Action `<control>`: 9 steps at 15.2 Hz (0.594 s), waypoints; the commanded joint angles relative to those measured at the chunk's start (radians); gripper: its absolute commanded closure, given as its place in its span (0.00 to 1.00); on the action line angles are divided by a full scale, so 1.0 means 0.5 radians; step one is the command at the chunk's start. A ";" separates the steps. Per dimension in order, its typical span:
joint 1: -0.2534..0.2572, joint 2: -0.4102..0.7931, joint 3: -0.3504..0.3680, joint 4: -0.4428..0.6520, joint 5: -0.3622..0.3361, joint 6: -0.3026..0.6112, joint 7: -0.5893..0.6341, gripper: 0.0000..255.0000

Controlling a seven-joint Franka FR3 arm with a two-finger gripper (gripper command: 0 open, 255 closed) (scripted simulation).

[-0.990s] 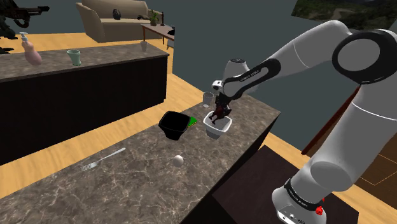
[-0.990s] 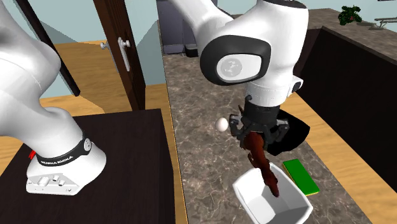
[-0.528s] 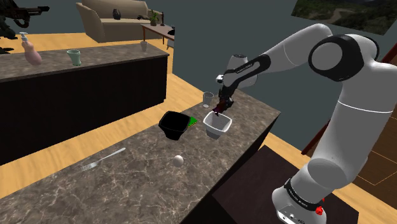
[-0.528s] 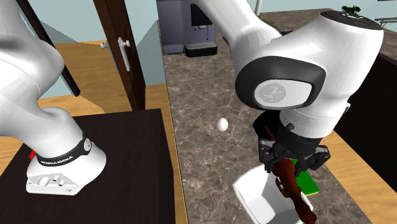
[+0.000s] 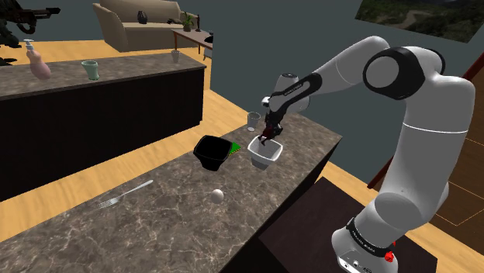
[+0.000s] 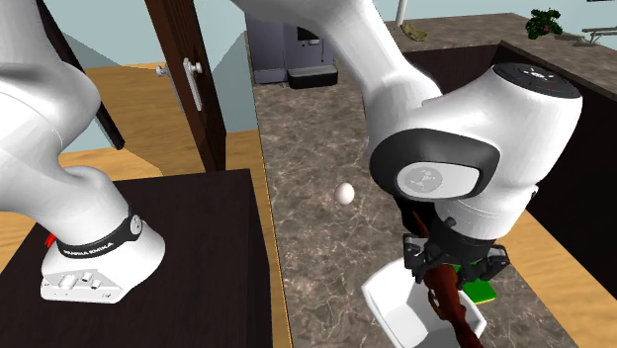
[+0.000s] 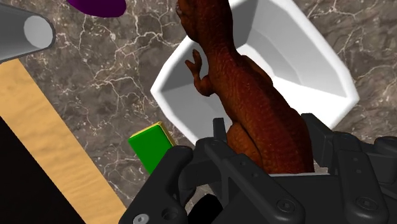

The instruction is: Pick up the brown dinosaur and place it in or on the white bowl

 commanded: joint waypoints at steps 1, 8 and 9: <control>0.000 0.041 0.003 -0.003 0.003 0.046 0.003 1.00; -0.005 0.128 0.009 -0.002 0.011 0.131 0.001 1.00; -0.005 0.128 0.009 -0.002 0.011 0.131 0.001 1.00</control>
